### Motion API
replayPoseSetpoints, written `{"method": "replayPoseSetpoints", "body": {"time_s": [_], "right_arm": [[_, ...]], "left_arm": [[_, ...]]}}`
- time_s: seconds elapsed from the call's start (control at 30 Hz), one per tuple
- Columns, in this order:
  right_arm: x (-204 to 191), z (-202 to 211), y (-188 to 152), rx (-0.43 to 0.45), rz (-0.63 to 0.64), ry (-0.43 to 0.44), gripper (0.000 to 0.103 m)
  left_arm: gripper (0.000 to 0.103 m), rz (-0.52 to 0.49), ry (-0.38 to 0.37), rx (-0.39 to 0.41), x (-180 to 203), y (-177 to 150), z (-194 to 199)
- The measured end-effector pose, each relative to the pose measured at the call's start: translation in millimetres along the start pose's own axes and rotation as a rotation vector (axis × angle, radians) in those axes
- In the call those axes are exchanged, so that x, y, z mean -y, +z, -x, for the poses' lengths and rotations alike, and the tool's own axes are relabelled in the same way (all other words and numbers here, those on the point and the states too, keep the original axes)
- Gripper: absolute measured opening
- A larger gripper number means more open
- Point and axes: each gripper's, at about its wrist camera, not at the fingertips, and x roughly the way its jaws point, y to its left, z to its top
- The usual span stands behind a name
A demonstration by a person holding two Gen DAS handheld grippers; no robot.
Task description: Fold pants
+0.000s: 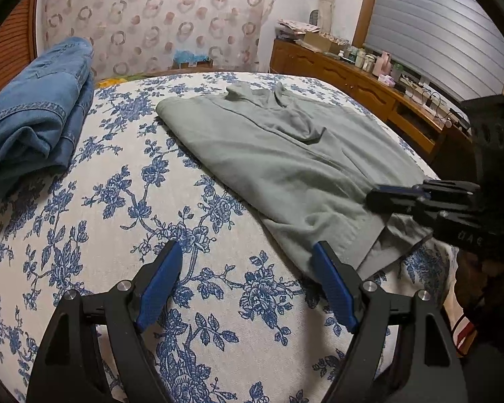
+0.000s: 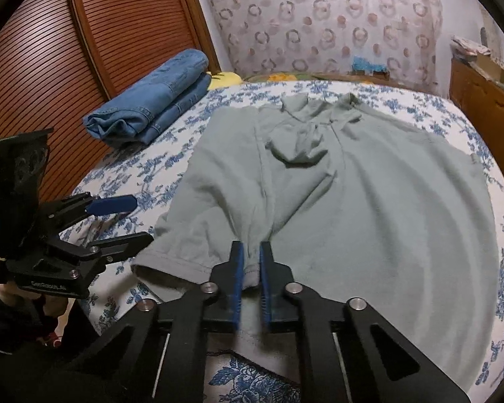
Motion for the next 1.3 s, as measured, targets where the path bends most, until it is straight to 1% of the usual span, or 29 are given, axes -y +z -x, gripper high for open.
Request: {"method": "replayPoseSetpoints", "body": {"time_s": [0.1, 0.33, 0.43, 0.53, 0.77, 0.83, 0.97, 1.17, 1.3], "right_arm": [[-1, 11, 4, 0.050, 0.004, -0.011, 0.005], [-4, 48, 7, 0.180, 0.042, -0.050, 0.005], [-5, 61, 7, 0.218, 0.058, -0.066, 0.005], [-7, 76, -2, 0.243, 0.071, -0.085, 0.005], [-9, 94, -19, 0.273, 0.077, -0.131, 0.005], [-13, 112, -24, 0.275, 0.071, -0.141, 0.005], [-14, 123, -29, 0.284, 0.061, -0.170, 0.005], [-24, 134, -34, 0.296, 0.067, -0.220, 0.005], [-26, 139, -38, 0.298, 0.047, -0.231, 0.005]], "left_arm": [[0.080, 0.021, -0.020, 0.010, 1, 3, 7], [0.080, -0.018, -0.033, 0.043, 16, 13, 20], [0.080, -0.030, -0.038, 0.050, 21, 17, 21], [0.080, -0.038, -0.039, 0.048, 23, 23, 19], [0.080, -0.058, -0.046, 0.048, 31, 29, 16], [0.080, -0.066, -0.049, 0.048, 35, 32, 15], [0.080, -0.083, -0.058, 0.054, 44, 38, 12], [0.080, -0.116, -0.076, 0.059, 63, 49, 6], [0.080, -0.134, -0.087, 0.058, 74, 53, 1]]}}
